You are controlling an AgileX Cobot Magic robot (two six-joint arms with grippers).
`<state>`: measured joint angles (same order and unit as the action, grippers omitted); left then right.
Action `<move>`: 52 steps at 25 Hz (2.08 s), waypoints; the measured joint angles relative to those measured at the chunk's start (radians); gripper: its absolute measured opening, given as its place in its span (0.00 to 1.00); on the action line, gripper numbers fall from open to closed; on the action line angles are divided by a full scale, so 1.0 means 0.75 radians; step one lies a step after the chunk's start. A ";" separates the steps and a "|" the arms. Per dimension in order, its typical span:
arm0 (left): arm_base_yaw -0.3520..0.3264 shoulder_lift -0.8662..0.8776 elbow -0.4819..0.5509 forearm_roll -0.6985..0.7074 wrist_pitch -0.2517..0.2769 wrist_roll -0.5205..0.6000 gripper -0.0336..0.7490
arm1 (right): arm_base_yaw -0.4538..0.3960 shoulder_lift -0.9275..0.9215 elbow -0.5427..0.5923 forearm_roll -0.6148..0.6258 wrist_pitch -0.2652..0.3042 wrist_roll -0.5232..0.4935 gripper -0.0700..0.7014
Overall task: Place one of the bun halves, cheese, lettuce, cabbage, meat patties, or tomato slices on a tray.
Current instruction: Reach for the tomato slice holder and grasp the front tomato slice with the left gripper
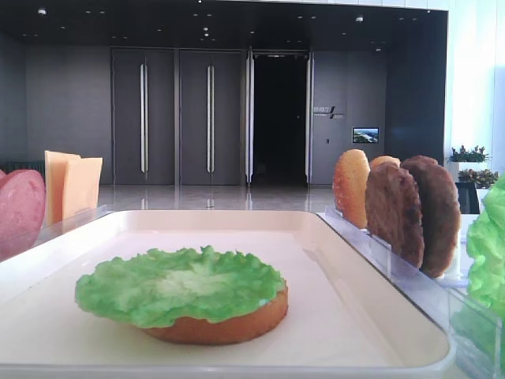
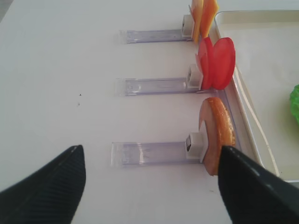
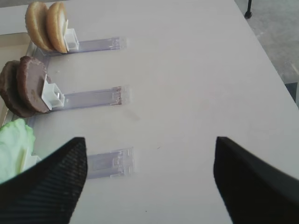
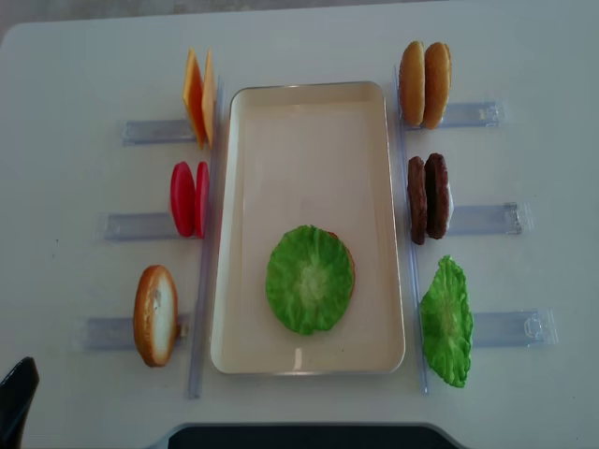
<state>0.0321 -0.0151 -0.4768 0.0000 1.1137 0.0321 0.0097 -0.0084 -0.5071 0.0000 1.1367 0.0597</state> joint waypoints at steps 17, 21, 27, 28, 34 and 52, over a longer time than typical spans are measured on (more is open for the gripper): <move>0.000 0.000 0.000 0.000 0.000 0.000 0.93 | 0.000 0.000 0.000 0.000 0.000 0.000 0.78; 0.000 0.000 0.000 0.000 0.000 0.003 0.93 | 0.000 0.000 0.000 0.000 0.000 0.000 0.78; 0.000 0.000 0.000 0.012 0.000 0.016 0.93 | 0.000 0.000 0.000 0.000 0.000 0.000 0.78; 0.000 0.000 0.000 0.012 0.000 0.017 0.93 | 0.000 0.000 0.000 0.000 0.000 0.000 0.78; 0.000 0.014 -0.035 -0.026 0.069 0.008 0.93 | 0.000 0.000 0.000 0.000 0.000 0.000 0.78; 0.000 0.689 -0.458 0.008 0.189 -0.100 0.93 | 0.000 0.000 0.000 0.000 -0.003 0.000 0.78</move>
<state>0.0321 0.5019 -0.8201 0.0061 1.2550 -0.0425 0.0097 -0.0084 -0.5071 0.0000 1.1343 0.0597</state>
